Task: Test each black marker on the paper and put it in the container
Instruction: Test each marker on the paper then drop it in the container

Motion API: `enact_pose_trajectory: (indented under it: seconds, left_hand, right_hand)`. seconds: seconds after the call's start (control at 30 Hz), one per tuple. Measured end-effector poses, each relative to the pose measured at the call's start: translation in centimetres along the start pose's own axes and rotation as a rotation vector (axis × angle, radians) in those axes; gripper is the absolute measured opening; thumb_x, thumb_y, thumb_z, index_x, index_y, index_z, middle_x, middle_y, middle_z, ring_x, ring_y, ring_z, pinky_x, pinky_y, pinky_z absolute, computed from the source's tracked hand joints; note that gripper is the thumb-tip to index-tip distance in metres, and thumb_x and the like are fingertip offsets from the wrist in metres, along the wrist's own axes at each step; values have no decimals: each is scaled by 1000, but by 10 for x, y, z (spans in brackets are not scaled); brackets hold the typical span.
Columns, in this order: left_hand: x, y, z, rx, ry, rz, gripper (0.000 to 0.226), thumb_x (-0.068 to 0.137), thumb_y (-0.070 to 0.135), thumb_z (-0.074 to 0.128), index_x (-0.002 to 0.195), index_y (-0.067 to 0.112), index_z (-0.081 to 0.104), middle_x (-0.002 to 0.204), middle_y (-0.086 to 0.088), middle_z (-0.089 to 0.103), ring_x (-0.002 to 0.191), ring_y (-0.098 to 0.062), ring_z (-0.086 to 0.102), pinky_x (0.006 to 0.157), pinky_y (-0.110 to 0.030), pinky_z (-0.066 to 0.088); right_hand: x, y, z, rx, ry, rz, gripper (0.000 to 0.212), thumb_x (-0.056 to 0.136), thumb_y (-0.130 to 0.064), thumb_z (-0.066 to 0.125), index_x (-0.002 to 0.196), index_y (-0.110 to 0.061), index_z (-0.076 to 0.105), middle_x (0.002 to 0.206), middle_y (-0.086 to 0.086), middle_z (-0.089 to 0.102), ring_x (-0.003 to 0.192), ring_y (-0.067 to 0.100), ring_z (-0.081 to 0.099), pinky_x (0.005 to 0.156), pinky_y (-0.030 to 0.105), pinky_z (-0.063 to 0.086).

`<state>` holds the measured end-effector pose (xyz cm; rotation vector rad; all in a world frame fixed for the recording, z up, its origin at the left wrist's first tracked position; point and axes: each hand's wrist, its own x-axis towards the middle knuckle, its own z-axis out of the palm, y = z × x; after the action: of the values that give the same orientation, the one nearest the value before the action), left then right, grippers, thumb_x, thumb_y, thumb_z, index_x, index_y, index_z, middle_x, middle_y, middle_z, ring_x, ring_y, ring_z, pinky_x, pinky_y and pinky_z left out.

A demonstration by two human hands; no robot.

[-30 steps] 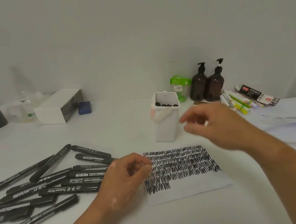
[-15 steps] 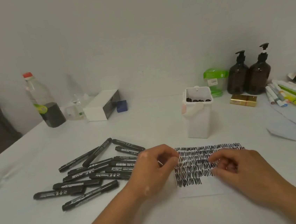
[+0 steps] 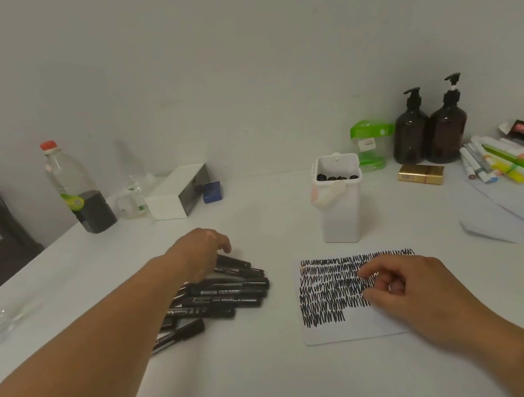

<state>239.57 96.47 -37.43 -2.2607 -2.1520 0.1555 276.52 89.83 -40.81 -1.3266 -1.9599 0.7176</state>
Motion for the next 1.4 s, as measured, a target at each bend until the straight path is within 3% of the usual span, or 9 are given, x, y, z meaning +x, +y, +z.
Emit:
enact_pose_trajectory:
  seconds: [0.27, 0.6, 0.7, 0.8, 0.93, 1.07, 1.2, 1.33, 1.4]
  left_hand:
    - [5, 0, 8, -34, 9, 33, 28, 94, 12, 61, 114, 31, 68, 114, 4, 65, 102, -17, 58, 96, -33, 51]
    - [1, 10, -9, -175, 209, 36, 24, 96, 19, 62, 118, 27, 67, 109, 0, 67, 94, -20, 59, 91, -35, 51]
    - [-7, 28, -33, -383, 318, 57, 23, 95, 18, 63, 118, 24, 67, 100, 4, 69, 91, -18, 63, 85, -29, 52]
    - [-24, 57, -49, -749, 316, 50, 13, 94, 20, 66, 105, 26, 69, 85, 13, 73, 80, -13, 68, 63, -10, 47]
    - [-54, 97, -42, -1330, 128, 109, 13, 90, 21, 71, 101, 16, 68, 99, -1, 77, 94, -28, 70, 80, -34, 56]
    - [-70, 127, -19, -1782, -71, 180, 24, 84, 11, 69, 107, 5, 63, 107, -16, 74, 95, -27, 70, 77, -30, 55]
    - [-75, 145, 5, -1940, -145, 219, 21, 82, 5, 69, 101, 6, 62, 105, -22, 69, 98, -30, 67, 83, -36, 55]
    - [-74, 144, 19, -2004, -135, 184, 20, 79, 2, 73, 97, 9, 68, 93, -20, 69, 87, -27, 70, 79, -34, 58]
    - [-73, 136, 22, -2064, -83, 126, 25, 76, -2, 76, 97, 8, 67, 90, -21, 68, 80, -28, 71, 73, -32, 59]
  right_hand:
    - [0, 2, -1, 16, -4, -2, 23, 79, -21, 82, 86, -41, 74, 68, -19, 66, 53, 2, 51, 60, 13, 42]
    - [1, 2, -1, 8, 2, -13, 22, 80, -21, 83, 86, -40, 74, 69, -18, 67, 53, 2, 51, 60, 12, 41]
    - [0, 1, 0, 10, 6, -15, 21, 80, -21, 82, 86, -39, 74, 70, -17, 68, 53, 2, 52, 59, 12, 41]
    - [-1, -2, 0, 12, 19, -20, 22, 81, -20, 81, 87, -40, 73, 71, -19, 69, 54, 3, 50, 60, 12, 41]
    - [-5, -9, -1, -42, 36, -79, 19, 80, -29, 81, 91, -42, 72, 83, -32, 67, 67, 6, 57, 66, 9, 42]
    - [-7, -14, 2, 2, -3, -106, 31, 75, -58, 72, 101, -42, 68, 89, -30, 65, 70, -1, 59, 68, 10, 41]
    - [-8, -16, 8, 137, -54, -84, 33, 80, -49, 77, 104, -39, 57, 96, -22, 73, 66, -3, 60, 64, 10, 41]
    - [-5, -15, 9, 262, 4, -49, 23, 88, -24, 80, 94, -39, 63, 90, -10, 76, 76, 6, 66, 68, 32, 53]
    - [-4, -16, 7, 342, 34, -44, 15, 85, -28, 77, 90, -37, 66, 88, -7, 77, 69, 4, 64, 59, 22, 48]
